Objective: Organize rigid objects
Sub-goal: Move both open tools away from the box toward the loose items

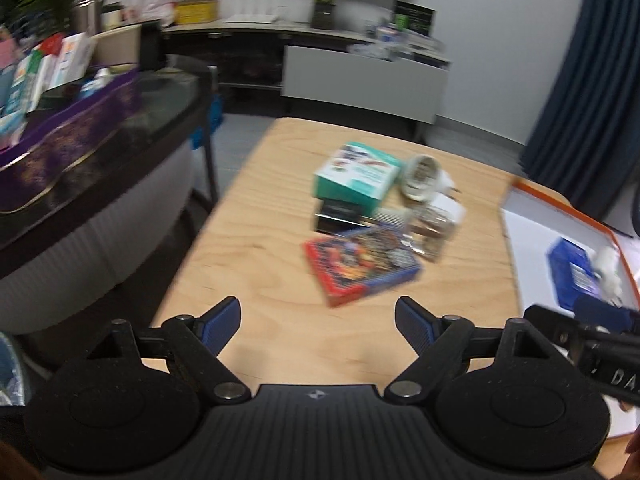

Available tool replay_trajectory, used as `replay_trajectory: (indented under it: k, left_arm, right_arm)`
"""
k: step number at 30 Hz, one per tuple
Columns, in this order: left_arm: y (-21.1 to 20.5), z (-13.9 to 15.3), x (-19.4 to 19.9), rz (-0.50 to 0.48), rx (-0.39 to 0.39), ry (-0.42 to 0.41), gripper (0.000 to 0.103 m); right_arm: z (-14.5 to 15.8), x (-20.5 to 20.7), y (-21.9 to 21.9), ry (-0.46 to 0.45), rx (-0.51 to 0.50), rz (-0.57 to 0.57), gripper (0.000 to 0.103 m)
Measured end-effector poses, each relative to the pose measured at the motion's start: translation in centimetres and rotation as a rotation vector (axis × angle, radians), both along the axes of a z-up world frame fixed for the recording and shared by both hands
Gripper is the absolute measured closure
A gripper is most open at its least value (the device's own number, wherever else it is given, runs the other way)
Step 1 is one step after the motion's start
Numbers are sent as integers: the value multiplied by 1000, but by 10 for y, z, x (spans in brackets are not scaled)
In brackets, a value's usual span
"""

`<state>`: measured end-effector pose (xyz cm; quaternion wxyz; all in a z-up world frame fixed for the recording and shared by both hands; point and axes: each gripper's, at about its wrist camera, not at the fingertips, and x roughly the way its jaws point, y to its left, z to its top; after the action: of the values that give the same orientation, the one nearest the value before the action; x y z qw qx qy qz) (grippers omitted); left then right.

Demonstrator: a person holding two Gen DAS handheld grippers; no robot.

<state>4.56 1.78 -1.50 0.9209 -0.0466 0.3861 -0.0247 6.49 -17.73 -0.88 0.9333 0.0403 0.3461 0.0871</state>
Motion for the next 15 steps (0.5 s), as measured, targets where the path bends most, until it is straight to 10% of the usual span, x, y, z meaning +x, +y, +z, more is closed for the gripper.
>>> replay_trajectory:
  k: [15]
  left_arm:
    - [65, 7, 26, 118, -4, 1, 15]
  right_arm:
    - [-31, 100, 113, 27, -9, 136, 19]
